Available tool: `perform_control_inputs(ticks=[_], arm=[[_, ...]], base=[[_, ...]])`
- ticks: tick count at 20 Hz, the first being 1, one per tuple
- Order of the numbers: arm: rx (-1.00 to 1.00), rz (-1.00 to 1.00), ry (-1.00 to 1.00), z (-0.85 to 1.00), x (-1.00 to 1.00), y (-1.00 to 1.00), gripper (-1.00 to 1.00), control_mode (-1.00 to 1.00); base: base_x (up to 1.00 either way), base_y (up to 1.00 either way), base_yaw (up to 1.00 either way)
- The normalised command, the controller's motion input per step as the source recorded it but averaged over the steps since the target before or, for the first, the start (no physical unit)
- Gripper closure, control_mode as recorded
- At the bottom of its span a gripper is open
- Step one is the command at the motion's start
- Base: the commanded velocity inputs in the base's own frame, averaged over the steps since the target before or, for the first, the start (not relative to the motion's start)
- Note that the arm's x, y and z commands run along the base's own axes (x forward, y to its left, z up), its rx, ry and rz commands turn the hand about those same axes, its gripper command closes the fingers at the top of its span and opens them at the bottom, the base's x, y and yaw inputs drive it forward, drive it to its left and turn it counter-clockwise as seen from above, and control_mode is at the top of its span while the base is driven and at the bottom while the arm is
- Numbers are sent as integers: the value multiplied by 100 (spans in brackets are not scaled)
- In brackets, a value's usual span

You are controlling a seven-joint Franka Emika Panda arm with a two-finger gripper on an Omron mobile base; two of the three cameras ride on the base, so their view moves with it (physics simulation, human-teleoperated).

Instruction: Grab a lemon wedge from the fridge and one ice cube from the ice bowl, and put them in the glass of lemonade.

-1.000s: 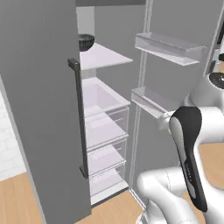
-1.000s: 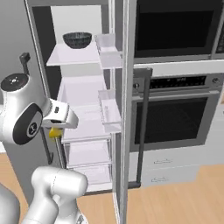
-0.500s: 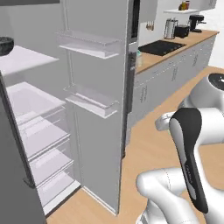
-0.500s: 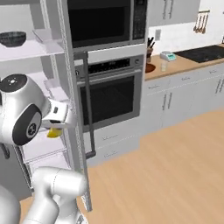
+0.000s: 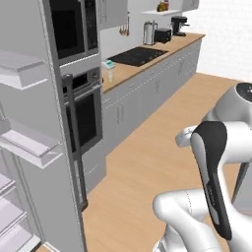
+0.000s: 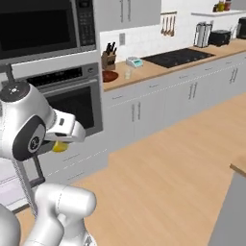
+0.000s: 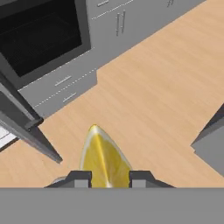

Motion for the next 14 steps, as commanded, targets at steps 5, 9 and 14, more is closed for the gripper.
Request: perform_control_inputs(ticks=[5, 9, 14], arm=[[0, 0, 0, 0, 0, 0, 100, 100], [0, 0, 0, 0, 0, 0, 100, 100], [0, 0, 0, 0, 0, 0, 100, 100]], base=[[100, -14, 0], [100, 0, 0], [100, 0, -1]])
